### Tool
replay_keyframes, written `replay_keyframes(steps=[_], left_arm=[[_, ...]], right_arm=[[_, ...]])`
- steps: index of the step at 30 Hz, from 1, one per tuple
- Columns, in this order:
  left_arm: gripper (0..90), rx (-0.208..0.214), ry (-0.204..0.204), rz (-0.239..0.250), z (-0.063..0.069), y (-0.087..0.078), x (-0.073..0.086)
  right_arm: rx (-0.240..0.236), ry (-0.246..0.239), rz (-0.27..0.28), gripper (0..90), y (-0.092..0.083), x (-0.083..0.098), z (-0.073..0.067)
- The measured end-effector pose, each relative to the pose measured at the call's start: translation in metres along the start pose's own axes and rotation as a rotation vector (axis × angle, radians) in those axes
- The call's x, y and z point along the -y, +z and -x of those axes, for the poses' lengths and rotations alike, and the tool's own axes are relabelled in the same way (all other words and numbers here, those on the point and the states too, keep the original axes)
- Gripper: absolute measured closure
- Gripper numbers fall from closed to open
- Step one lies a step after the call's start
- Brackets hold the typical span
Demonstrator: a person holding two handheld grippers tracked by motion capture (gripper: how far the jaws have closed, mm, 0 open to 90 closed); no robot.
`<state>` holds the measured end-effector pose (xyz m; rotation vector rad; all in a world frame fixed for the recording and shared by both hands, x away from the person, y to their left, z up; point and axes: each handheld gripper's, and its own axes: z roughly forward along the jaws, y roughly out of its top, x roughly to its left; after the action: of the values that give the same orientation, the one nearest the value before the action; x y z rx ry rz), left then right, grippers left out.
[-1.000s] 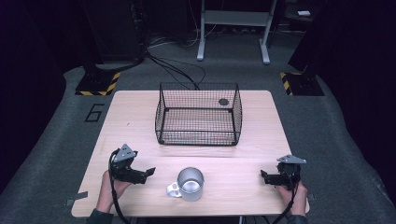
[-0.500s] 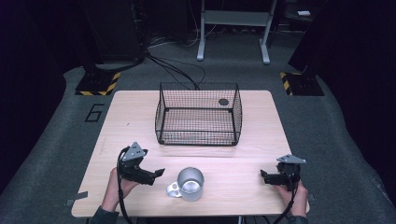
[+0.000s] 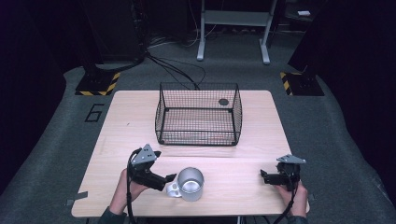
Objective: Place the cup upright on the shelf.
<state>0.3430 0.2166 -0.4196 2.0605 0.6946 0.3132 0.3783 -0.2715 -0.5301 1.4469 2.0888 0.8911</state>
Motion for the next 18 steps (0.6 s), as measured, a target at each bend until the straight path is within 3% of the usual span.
replay_keyframes(steps=[9, 18], left_arm=[[0.0, 0.098, 0.039, -0.040, 0.020, 0.020, -0.007], [0.0, 0.134, 0.077, -0.073, 0.035, 0.039, -0.008]], right_arm=[[-0.002, -0.005, 0.000, 0.0, 0.000, 0.000, 0.000], [-0.004, -0.009, 0.000, 0.0, 0.000, 0.000, 0.000]])
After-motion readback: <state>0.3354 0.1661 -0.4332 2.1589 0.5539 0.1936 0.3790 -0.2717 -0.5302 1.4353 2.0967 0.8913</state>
